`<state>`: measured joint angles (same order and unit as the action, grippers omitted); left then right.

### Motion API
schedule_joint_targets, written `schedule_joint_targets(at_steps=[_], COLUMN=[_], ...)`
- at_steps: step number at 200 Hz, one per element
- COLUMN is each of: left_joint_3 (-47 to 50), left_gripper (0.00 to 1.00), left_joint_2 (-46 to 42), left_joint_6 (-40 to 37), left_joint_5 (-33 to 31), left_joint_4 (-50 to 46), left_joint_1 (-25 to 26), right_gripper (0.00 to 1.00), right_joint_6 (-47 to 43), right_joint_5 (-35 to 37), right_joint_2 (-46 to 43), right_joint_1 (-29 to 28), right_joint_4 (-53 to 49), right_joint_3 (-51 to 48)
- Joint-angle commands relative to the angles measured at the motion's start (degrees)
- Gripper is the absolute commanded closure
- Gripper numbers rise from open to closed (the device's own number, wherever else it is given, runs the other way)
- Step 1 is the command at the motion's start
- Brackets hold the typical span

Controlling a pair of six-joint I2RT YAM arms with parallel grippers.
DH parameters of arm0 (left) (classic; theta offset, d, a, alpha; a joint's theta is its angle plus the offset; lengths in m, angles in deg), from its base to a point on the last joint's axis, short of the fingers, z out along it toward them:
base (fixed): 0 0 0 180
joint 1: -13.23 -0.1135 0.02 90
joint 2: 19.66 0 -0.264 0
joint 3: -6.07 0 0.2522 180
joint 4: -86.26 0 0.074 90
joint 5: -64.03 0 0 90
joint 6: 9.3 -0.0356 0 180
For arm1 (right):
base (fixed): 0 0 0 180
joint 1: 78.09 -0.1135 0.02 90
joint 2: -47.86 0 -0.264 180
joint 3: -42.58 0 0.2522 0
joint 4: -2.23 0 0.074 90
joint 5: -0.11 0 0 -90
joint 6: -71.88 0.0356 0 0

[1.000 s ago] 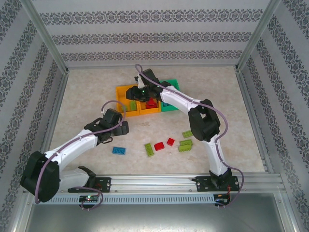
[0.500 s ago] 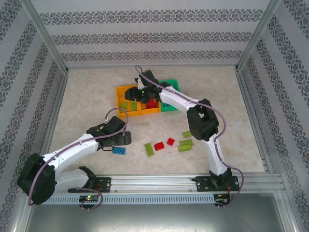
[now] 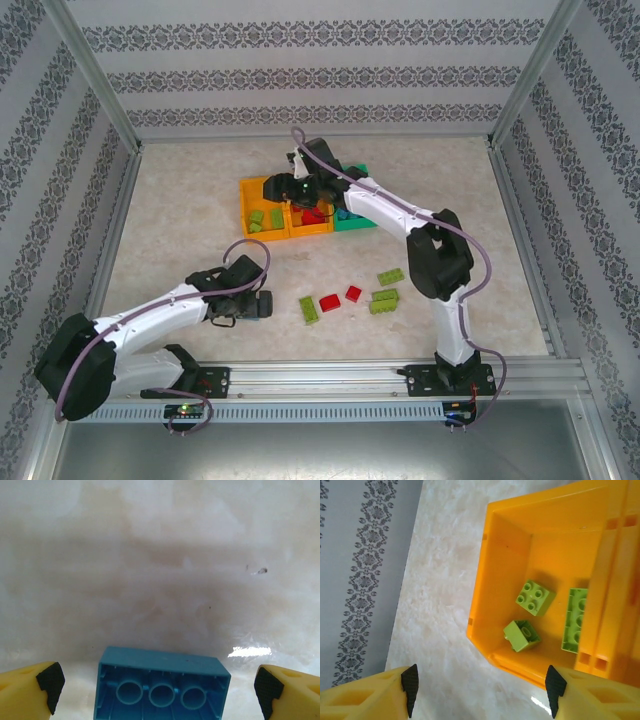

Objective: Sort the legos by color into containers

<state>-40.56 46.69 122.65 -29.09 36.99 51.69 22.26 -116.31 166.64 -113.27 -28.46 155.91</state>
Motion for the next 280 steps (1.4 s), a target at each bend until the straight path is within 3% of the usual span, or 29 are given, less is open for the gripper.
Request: schedule_joint_targets(at_steps=[1, 91, 133, 189, 249, 280], left_joint_3=[1.0, 0.5, 0.3, 0.0, -4.8, -10.9], left_gripper=[0.01, 0.09, 0.17, 0.46, 0.51, 0.51], left_joint_2=[-1.0, 5.2, 6.2, 6.7, 7.7, 11.5], left_joint_6=[1.3, 0.0, 0.8, 0.5, -1.4, -3.6], left_joint_5=[0.5, 0.8, 0.2, 0.3, 0.5, 1.9], left_joint_4=[-2.1, 0.3, 1.4, 3.3, 6.0, 8.4], left_joint_1=[1.4, 2.2, 2.3, 2.2, 2.2, 2.2], right_gripper=[0.29, 0.28, 0.28, 0.28, 0.27, 0.27], right_joint_6=[0.7, 1.2, 0.5, -1.0, -2.8, -3.0], right_joint_5=[1.2, 2.2, 2.9, 6.1, 9.4, 11.2], right_joint_2=[-3.3, -12.3, -15.7, -22.6, -31.6, -34.1], right_joint_1=[2.6, 10.1, 12.3, 16.1, 22.4, 23.0], right_joint_4=[1.8, 4.9, 5.5, 5.8, 4.3, 1.8], right_joint_3=[-3.5, -17.3, -23.2, -32.5, -42.9, -47.1])
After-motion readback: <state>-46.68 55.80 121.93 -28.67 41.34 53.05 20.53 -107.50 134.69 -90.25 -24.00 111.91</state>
